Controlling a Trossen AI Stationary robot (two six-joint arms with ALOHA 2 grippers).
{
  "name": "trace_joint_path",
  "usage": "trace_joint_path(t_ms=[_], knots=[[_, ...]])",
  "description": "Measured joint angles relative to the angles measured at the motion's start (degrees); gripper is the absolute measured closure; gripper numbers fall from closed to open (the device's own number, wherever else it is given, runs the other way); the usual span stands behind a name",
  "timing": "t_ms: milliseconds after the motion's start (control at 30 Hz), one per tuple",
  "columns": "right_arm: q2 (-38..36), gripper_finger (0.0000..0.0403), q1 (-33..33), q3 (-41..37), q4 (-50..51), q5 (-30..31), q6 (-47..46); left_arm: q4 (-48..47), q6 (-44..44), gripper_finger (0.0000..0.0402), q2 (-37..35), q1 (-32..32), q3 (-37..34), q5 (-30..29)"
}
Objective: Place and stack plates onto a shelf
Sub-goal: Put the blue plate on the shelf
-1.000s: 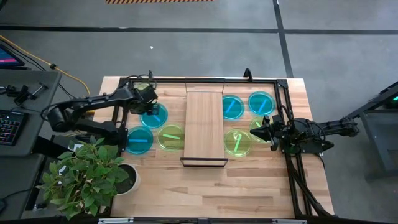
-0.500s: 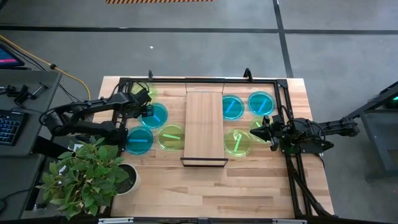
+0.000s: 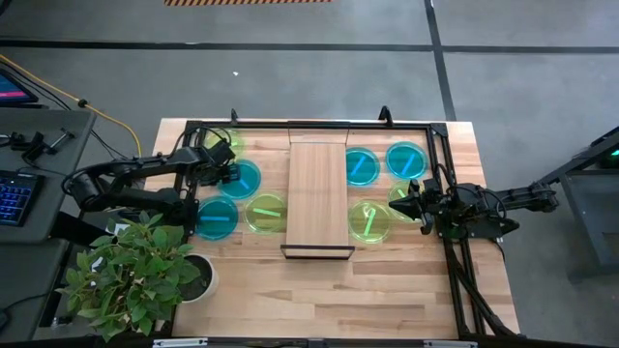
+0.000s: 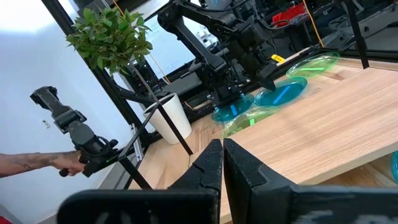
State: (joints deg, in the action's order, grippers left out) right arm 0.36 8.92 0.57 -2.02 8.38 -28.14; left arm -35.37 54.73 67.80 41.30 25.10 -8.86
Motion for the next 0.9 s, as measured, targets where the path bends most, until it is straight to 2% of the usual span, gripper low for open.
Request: trace_joint_path(t_ms=[267,333,900], knots=[[0.0,0.0402,0.0,0.0,0.0,0.0,-0.1,0.9,-1.4,0.0377,-0.6,0.0,-0.1,0.3],[0.0,0.0402,0.0,0.0,0.0,0.0,0.0,0.6,-1.4,0.0395,-1.5,0.0,-0.1,0.3],[0.0,0.0402,0.0,0.0,0.0,0.0,-0.1,-2.8,-2.5,0.0401,-15.1,0.0,-0.1,-0.2]])
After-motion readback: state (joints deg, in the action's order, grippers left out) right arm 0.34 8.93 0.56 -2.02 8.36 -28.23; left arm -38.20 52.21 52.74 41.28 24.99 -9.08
